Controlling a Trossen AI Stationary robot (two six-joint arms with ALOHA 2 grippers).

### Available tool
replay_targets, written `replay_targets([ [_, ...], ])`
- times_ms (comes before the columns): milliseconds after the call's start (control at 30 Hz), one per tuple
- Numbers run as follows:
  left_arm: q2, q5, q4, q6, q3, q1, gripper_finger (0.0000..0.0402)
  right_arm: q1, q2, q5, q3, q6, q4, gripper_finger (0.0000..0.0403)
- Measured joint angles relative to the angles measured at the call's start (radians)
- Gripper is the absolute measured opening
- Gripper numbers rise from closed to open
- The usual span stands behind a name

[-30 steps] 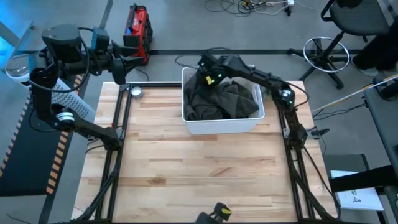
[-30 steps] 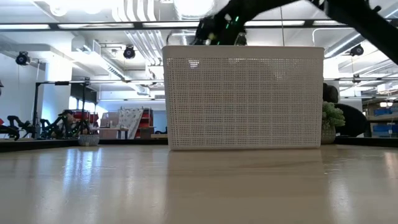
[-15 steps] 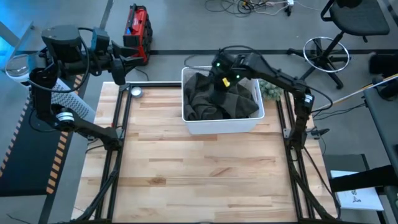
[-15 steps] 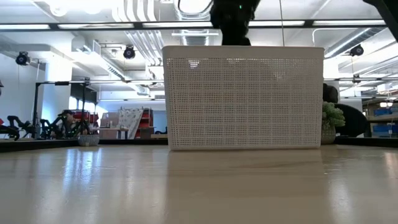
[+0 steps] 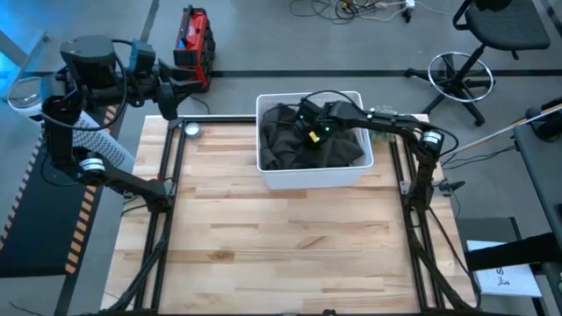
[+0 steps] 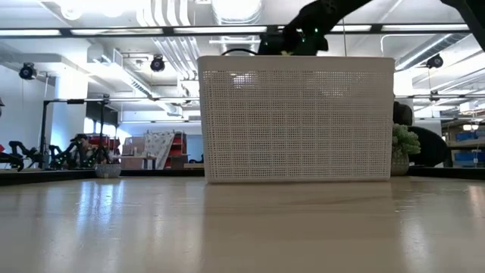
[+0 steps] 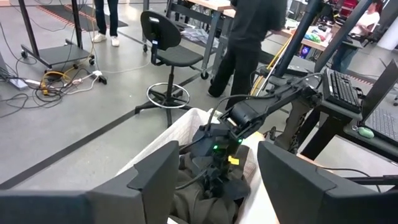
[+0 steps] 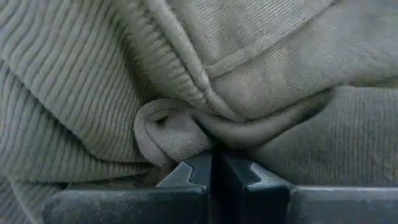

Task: Sort clothes
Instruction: Put the black jacket into the white bin

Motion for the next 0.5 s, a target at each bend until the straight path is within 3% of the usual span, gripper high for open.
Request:
replay_targets([
  [500, 0.006, 0.000, -0.011, -0.002, 0.000, 0.000, 0.0196, -0.010, 0.069, -0.009, -0.020, 0.056, 0.153, 0.0000],
])
